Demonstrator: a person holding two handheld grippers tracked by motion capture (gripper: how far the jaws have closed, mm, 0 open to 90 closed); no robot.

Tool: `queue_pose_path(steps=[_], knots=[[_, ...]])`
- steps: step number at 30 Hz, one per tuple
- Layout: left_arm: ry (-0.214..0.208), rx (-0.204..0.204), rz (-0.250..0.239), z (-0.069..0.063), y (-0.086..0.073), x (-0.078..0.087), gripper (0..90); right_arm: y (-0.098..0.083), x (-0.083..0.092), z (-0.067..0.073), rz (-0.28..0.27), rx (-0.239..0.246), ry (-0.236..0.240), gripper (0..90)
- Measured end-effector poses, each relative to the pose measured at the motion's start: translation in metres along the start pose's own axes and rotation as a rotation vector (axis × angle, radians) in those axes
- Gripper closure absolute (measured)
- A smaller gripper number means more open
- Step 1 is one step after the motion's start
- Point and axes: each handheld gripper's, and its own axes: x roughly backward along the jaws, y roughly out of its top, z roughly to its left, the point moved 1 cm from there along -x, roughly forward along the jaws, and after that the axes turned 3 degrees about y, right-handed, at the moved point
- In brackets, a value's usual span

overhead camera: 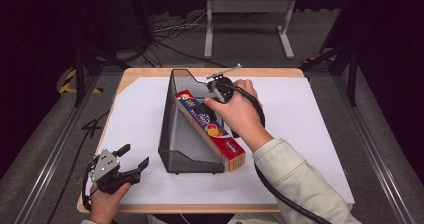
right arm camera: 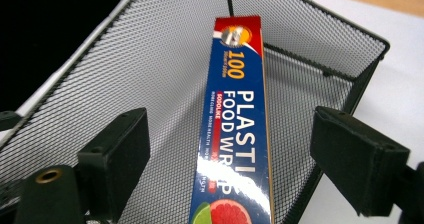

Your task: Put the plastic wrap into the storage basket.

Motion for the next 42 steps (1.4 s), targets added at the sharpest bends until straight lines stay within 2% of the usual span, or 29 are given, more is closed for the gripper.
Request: queue_pose_path(steps=[2, 3, 4, 8, 18, 23, 26, 36, 39, 40, 42], knots=[[-0.003, 0.003, 0.002, -0.001, 0.000, 0.000, 22.7, -0.002, 0.003, 0.000, -0.011, 0.008, 0.009, 16.9], [-0.002, 0.001, 0.001, -0.001, 0.000, 0.000, 22.7, -0.005, 0.011, -0.002, -0.045, 0.026, 0.028, 16.8], [-0.002, 0.001, 0.001, -0.001, 0.000, 0.000, 22.7, -0.006, 0.014, -0.003, -0.056, 0.032, 0.034, 16.9], [-0.001, 0.000, 0.001, 0.000, 0.000, 0.000, 22.7, -0.012, 0.024, -0.007, -0.091, 0.055, 0.028, 16.9], [0.002, 0.000, 0.008, -0.001, 0.000, 0.000, 22.7, -0.035, 0.060, -0.025, -0.216, 0.092, 0.061, 16.9], [0.003, -0.006, 0.002, -0.001, 0.001, 0.000, 22.7, -0.048, 0.076, -0.044, -0.253, 0.109, 0.023, 16.8], [0.005, 0.000, 0.008, -0.001, 0.000, 0.000, 22.7, -0.060, 0.088, -0.058, -0.282, 0.107, 0.021, 16.8], [0.007, -0.008, 0.015, -0.003, 0.000, -0.001, 22.7, -0.099, 0.121, -0.102, -0.309, 0.070, -0.026, 16.8], [0.008, -0.013, 0.016, -0.003, 0.000, -0.002, 22.7, -0.106, 0.125, -0.109, -0.312, 0.076, -0.038, 15.5], [0.010, -0.014, 0.016, -0.003, 0.000, -0.002, 22.7, -0.115, 0.125, -0.117, -0.313, 0.100, -0.050, 15.4], [0.010, -0.015, 0.017, -0.003, 0.000, -0.002, 22.7, -0.120, 0.124, -0.121, -0.315, 0.111, -0.057, 15.4]])
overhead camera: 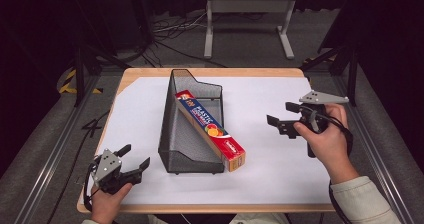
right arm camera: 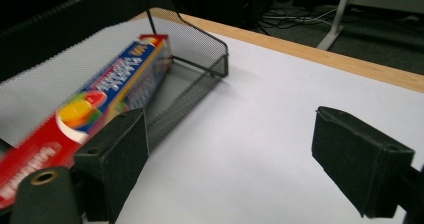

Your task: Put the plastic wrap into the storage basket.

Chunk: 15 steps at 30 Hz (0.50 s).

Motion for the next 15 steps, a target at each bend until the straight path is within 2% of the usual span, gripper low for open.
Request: queue_pose_path(steps=[3, 9, 10, 15], knots=[[-0.001, 0.007, -0.001, 0.000, 0.000, 0.000, 22.7, -0.022, 0.001, -0.010, -0.013, 0.010, -0.003, 15.4], [0.001, 0.001, 0.002, 0.000, -0.001, 0.000, 22.7, -0.048, -0.001, -0.020, -0.020, -0.004, -0.003, 15.4], [0.000, 0.005, 0.001, 0.000, -0.001, 0.000, 22.7, -0.059, -0.003, -0.024, -0.022, -0.011, 0.001, 15.4], [-0.001, 0.001, 0.007, 0.000, -0.001, -0.001, 22.7, -0.083, -0.010, -0.031, 0.000, -0.012, -0.010, 15.4]])
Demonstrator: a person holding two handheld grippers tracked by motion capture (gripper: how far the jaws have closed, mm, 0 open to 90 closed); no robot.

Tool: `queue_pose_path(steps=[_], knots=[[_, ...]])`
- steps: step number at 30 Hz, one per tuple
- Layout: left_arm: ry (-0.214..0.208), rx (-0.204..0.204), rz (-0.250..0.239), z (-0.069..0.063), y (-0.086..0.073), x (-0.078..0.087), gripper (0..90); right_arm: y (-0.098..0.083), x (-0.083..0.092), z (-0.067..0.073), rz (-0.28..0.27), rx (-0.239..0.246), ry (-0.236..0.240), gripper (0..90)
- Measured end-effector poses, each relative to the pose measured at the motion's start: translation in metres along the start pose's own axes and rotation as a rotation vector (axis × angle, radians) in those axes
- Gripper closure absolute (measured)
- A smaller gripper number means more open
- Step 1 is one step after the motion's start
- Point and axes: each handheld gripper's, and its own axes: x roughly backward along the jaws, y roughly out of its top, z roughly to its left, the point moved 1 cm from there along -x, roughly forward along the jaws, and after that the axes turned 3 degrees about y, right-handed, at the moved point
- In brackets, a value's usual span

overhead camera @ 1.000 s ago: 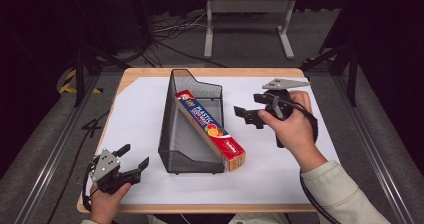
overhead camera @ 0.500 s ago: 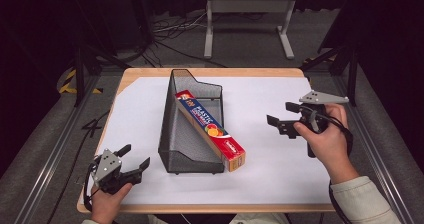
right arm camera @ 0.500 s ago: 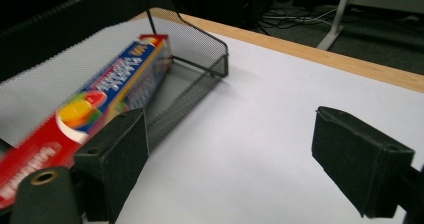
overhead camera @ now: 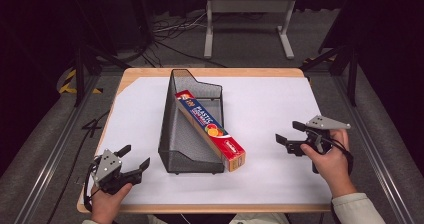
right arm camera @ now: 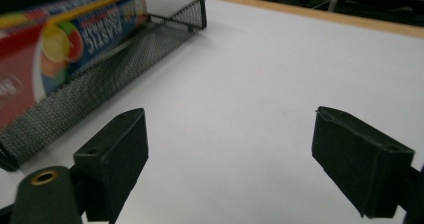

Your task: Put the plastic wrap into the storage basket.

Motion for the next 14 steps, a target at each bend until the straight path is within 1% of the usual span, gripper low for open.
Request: queue_pose_path(steps=[1, 2, 6, 7, 8, 9, 10, 14], knots=[[0.000, 0.000, 0.000, 0.000, 0.000, 0.000, 22.6, -0.013, -0.003, -0.004, 0.015, -0.009, -0.006, 15.4], [0.000, 0.000, 0.000, 0.000, 0.000, 0.000, 22.6, -0.013, -0.003, -0.004, 0.015, -0.009, -0.006, 15.4], [-0.005, 0.004, 0.005, 0.000, -0.001, -0.001, 22.6, -0.028, -0.005, -0.008, 0.026, -0.016, -0.010, 15.4], [-0.004, 0.011, 0.003, 0.000, -0.001, -0.001, 22.6, -0.031, -0.006, -0.008, 0.027, -0.012, -0.011, 15.4], [-0.006, 0.014, 0.004, 0.000, -0.001, -0.001, 22.6, -0.034, -0.005, -0.009, 0.022, 0.003, -0.018, 15.4], [-0.006, 0.015, 0.004, 0.000, -0.001, -0.001, 22.6, -0.037, -0.005, -0.010, 0.015, 0.006, -0.023, 15.4], [-0.007, 0.014, 0.005, 0.000, -0.001, -0.002, 22.6, -0.040, -0.003, -0.011, 0.015, 0.000, -0.018, 15.4], [-0.005, 0.008, 0.008, 0.001, -0.001, -0.003, 22.5, -0.043, 0.000, -0.010, 0.004, 0.012, -0.018, 15.4]])
